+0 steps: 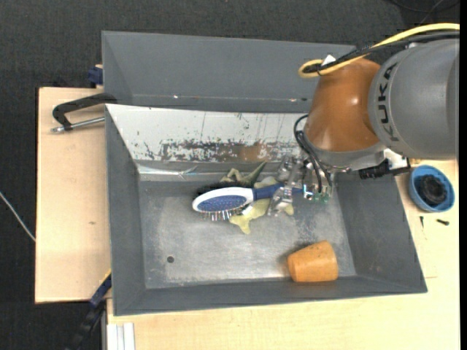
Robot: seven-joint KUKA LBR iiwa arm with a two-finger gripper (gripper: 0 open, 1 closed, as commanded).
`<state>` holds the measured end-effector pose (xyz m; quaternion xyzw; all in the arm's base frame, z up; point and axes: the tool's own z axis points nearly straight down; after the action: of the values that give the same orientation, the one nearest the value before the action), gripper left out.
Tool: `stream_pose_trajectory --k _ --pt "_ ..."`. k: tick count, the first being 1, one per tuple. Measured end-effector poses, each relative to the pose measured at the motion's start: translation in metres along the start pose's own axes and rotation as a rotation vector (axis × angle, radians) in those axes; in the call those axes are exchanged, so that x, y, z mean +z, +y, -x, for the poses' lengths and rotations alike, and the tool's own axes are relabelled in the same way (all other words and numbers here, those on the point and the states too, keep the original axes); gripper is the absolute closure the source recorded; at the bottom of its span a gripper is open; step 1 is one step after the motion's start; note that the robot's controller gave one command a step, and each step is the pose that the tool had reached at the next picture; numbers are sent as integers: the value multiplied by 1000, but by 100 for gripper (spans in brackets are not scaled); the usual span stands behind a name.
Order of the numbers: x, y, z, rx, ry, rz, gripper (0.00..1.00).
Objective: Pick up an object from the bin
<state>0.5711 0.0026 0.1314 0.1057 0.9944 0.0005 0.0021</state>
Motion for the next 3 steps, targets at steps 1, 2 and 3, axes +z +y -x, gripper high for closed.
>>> stream_pose_trajectory --k 1,2,3 --pt "-1 0 0 -1 1 -1 100" --pt "-10 1 1 -1 -1 0 100" --pt "-50 1 3 -2 -3 1 100"
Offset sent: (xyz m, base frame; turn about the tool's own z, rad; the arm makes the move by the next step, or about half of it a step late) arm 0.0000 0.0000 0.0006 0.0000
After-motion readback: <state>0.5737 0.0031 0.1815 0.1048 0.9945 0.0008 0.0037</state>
